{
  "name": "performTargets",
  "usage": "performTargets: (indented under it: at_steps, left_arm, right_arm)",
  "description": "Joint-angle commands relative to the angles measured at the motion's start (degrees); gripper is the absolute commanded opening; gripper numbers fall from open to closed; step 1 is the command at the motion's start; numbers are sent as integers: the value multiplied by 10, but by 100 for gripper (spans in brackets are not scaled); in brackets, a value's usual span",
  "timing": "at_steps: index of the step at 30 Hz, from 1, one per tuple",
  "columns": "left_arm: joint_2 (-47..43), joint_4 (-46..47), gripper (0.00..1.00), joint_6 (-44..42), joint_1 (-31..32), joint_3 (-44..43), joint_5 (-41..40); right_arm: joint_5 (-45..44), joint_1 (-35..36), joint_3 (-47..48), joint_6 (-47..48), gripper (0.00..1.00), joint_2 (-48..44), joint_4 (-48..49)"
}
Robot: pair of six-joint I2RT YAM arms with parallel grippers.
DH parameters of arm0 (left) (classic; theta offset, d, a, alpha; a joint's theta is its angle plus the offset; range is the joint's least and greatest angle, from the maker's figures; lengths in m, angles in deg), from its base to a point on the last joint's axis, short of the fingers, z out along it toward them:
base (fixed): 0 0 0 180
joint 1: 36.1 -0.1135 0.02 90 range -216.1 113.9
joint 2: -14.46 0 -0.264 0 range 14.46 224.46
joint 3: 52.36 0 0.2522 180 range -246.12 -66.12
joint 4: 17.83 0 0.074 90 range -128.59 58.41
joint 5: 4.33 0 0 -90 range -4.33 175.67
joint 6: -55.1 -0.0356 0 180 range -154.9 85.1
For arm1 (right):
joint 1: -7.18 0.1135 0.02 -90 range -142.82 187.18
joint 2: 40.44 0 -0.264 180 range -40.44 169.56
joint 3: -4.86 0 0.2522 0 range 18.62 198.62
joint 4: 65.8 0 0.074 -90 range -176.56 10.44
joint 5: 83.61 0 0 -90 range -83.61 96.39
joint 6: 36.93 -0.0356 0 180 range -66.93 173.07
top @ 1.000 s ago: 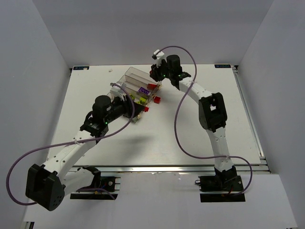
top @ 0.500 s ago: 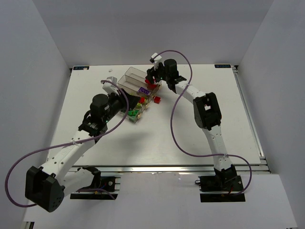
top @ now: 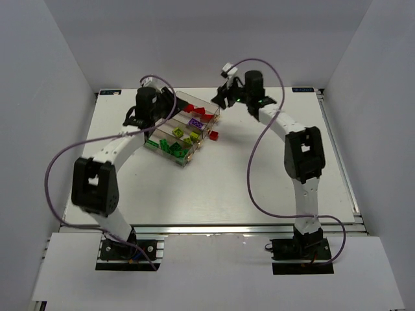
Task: Sort the legos into containers by color
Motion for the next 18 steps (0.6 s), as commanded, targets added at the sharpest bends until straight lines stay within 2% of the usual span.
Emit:
performTargets:
  at_steps: [1, 2, 4, 8, 11, 15, 18]
  left_arm:
    - [65, -63, 0, 20, -3, -95, -5]
    - [88, -88, 0, 19, -4, -120, -22]
    - [157, -129, 0, 18, -4, -200, -45]
    - [249, -164, 0, -9, -3, -312, -68]
    - [296, -147, 0, -17, -3, -363, -53]
    - [340, -127, 0, -9, -2, -395, -43]
    - [365, -127, 7, 1, -3, -409, -51]
  right_arm:
    - [163, -48, -15, 29, 36, -79, -50]
    - [174, -52, -15, 49, 25, -84, -77]
    - [203, -54, -38, 78, 14, -107, -124]
    - [204, -56, -127, 72, 18, -162, -94]
    - [207, -56, -159, 69, 19, -180, -96]
    - [204, -56, -160, 70, 25, -178, -126]
    - [201, -55, -145, 76, 36, -164, -147]
